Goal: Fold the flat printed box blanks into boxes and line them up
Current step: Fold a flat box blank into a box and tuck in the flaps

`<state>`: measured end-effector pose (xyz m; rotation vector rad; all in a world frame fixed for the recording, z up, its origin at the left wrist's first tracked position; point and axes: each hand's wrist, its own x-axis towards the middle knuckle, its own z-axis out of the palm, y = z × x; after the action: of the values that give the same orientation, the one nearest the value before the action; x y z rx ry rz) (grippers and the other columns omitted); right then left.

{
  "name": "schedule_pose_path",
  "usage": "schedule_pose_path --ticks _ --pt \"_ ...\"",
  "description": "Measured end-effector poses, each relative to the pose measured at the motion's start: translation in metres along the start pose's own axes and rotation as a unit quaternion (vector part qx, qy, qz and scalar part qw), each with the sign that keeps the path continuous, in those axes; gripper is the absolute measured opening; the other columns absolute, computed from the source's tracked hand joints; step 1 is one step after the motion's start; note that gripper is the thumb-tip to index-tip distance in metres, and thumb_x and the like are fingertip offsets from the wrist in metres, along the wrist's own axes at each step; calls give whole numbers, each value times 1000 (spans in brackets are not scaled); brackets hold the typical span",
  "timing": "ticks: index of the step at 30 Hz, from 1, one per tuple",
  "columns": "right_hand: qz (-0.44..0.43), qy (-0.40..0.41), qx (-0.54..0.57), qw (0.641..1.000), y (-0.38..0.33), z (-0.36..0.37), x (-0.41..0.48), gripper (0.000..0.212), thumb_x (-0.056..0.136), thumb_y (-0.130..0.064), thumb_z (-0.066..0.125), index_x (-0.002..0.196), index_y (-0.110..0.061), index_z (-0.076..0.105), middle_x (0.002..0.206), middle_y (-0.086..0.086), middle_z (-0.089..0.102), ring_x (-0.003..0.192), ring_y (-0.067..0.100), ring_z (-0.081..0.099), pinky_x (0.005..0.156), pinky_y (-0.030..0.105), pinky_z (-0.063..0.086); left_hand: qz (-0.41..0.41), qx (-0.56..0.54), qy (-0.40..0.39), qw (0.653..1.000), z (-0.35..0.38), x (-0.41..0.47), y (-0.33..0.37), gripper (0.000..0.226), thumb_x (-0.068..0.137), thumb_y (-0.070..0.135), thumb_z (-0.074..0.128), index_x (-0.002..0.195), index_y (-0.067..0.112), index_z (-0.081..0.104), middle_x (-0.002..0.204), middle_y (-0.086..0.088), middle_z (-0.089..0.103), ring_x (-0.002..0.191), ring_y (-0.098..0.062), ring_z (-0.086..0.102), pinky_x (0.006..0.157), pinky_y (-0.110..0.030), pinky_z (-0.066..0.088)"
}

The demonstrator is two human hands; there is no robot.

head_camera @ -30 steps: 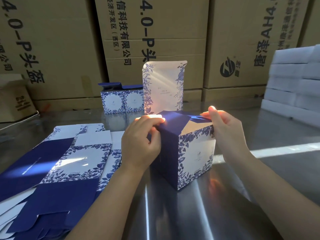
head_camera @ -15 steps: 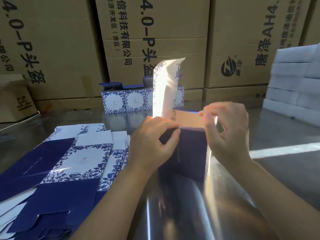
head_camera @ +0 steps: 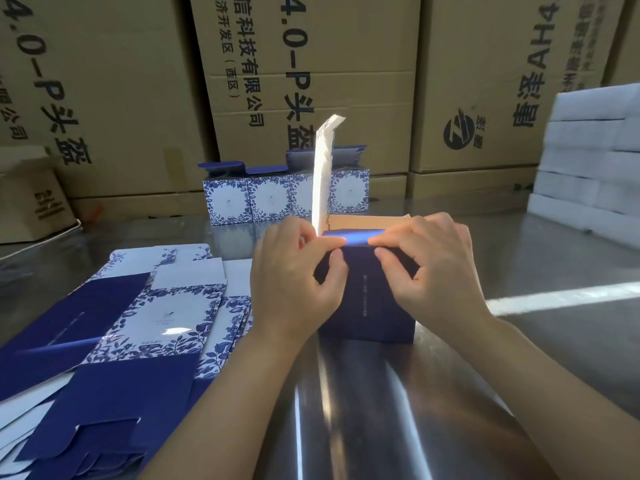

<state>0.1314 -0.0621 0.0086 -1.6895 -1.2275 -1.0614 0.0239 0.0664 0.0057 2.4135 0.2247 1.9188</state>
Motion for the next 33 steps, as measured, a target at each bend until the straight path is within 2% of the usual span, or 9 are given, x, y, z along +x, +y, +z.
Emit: schedule_pose_path --ticks 7,10,13,19,24,28,33 --pt "20 -1 -33 999 4 -1 2 12 79 -12 62 82 -20 71 83 -8 66 84 17 50 75 24 21 -35 18 -49 998 0 -1 -3 21 83 27 55 84 13 70 77 -4 48 71 -22 46 60 -32 41" --pt "1 5 -23 1000 4 1 2 13 79 -7 65 83 -16 73 83 -4 67 78 25 57 75 27 28 -36 9 -51 998 1 -1 -4 19 86 27 57 84 13 69 77 -3 49 71 -23 48 59 -32 41" --pt "-13 5 0 1000 5 3 1 13 81 -5 65 86 -12 75 82 1 67 75 27 57 74 31 36 -43 1 -48 998 1 1 -4 12 85 20 63 82 11 70 74 -4 50 69 -24 49 56 -32 40" --pt "-24 0 12 1000 2 7 -1 13 83 -12 66 91 -12 75 84 2 67 84 13 47 75 26 33 -33 -38 -67 996 0 1 -3 12 85 18 63 85 9 72 74 -4 52 71 -23 52 59 -30 40" --pt "-8 -4 6 1000 0 7 -1 13 84 -18 64 91 -18 75 84 -2 66 83 12 44 73 26 30 -15 -51 -65 997 1 1 1 19 87 22 57 85 11 72 73 -3 51 70 -23 51 59 -33 39" --pt "-1 -9 2 1000 -3 6 -2 12 85 -20 63 91 -21 74 85 -5 66 83 13 43 72 29 30 -13 -43 -60 997 0 1 3 11 85 17 62 83 12 72 72 -3 51 69 -23 50 56 -38 42" --pt "0 -12 -2 1000 -3 7 -1 11 85 -21 63 90 -21 73 85 -5 65 83 13 42 72 30 31 -5 -30 -49 998 -1 4 6 14 84 22 61 81 15 74 70 -3 49 66 -22 48 52 -36 41"
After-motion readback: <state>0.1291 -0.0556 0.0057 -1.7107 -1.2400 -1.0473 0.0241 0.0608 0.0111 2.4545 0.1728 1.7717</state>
